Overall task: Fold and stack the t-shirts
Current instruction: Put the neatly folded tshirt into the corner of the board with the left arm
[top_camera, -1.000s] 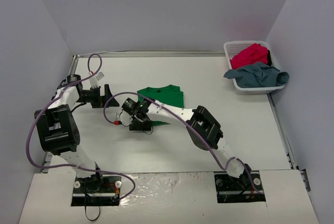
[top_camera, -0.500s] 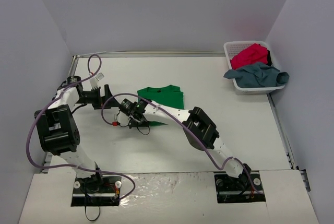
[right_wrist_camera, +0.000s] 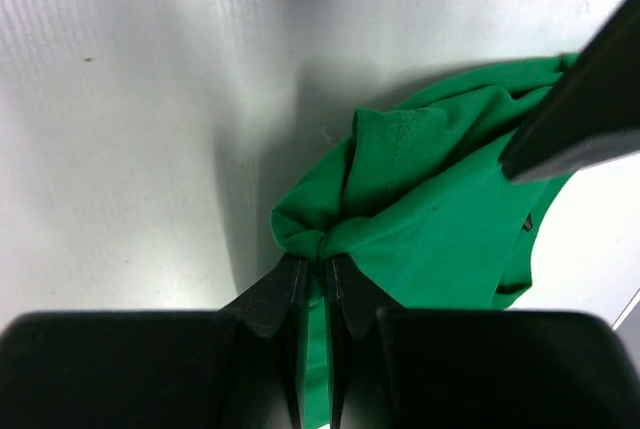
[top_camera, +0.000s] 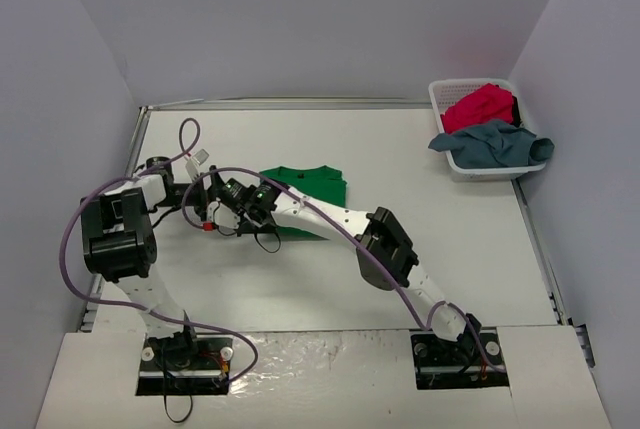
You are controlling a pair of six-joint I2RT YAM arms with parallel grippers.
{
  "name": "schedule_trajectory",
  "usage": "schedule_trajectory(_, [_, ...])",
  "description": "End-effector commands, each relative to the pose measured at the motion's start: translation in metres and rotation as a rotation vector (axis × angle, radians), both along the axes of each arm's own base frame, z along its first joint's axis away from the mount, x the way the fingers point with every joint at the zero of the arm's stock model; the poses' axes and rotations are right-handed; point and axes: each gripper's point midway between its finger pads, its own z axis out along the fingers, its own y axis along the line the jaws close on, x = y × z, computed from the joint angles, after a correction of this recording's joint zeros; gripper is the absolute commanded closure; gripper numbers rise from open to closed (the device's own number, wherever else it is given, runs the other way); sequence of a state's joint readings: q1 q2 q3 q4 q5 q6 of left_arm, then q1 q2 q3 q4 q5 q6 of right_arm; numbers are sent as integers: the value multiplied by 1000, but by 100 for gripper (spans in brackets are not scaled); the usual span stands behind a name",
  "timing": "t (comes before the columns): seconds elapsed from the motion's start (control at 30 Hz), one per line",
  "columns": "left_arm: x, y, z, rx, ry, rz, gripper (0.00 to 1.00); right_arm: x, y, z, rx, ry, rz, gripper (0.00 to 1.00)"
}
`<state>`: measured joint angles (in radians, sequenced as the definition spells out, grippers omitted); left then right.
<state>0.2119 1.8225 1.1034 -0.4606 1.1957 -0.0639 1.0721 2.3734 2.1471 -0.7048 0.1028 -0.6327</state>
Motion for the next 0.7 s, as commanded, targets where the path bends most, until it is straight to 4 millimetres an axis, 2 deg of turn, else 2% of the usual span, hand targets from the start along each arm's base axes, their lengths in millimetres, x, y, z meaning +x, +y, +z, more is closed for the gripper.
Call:
schedule_trajectory(0.0, [8,-16,13,-85,-1,13,6,-11,0,14,-33,-21,27,100])
schedule_trajectory(0.4, [3,-57,-19,-74,90,-53,6,-22,6,7,-61,-30,58,100])
schedule_trajectory(0.67, [-9,-62,-25,-86,125,-120,6,-17,2,3,-79,-37,51,100])
